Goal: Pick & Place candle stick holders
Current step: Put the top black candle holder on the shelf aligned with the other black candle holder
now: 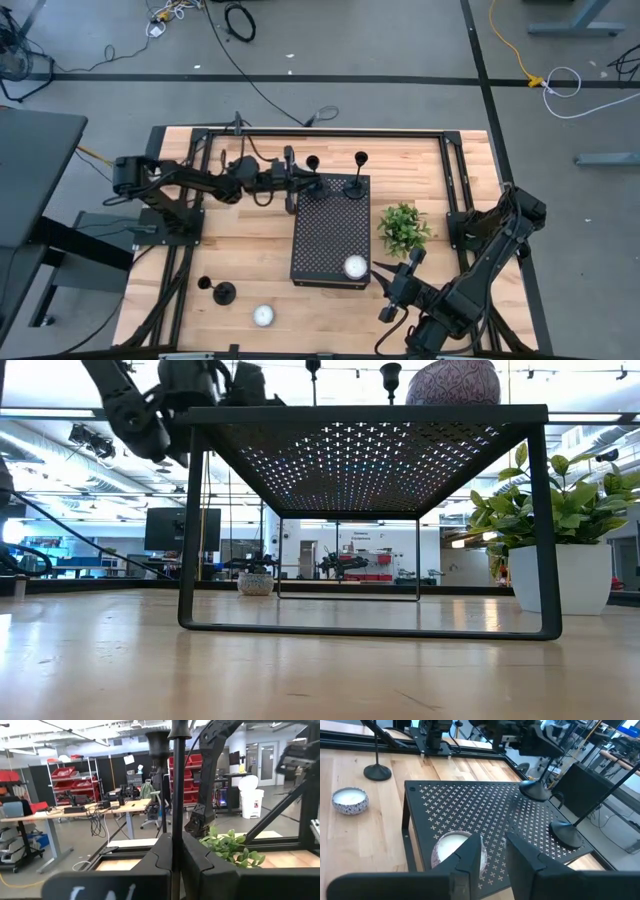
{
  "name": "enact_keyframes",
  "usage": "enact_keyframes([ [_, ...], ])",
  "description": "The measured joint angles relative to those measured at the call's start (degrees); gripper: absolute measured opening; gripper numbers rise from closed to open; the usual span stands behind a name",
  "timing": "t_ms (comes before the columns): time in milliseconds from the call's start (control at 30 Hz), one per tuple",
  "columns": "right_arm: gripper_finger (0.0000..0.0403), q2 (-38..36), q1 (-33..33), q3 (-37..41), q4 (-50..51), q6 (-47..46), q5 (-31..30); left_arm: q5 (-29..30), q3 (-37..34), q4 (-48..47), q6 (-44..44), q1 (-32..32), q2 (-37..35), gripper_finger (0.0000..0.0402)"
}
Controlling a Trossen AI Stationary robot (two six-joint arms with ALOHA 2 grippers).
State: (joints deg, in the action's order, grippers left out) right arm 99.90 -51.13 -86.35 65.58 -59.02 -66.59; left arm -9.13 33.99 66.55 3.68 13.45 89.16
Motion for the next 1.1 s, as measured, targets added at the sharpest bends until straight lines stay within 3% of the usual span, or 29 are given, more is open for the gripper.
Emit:
enact_keyframes([
  [533, 0.0086, 0.0, 0.13, 0.0, -0.02, 0.02, 0.1, -2.55, 8.17, -1.34, -0.04, 1.14, 8.05, 0.0013],
  [1100, 0.0086, 0.0, 0.15, 0.0, -0.43, 1.06, -0.02, -2.99, 8.51, -2.03, -1.35, 1.88, 8.47, 0.0013],
])
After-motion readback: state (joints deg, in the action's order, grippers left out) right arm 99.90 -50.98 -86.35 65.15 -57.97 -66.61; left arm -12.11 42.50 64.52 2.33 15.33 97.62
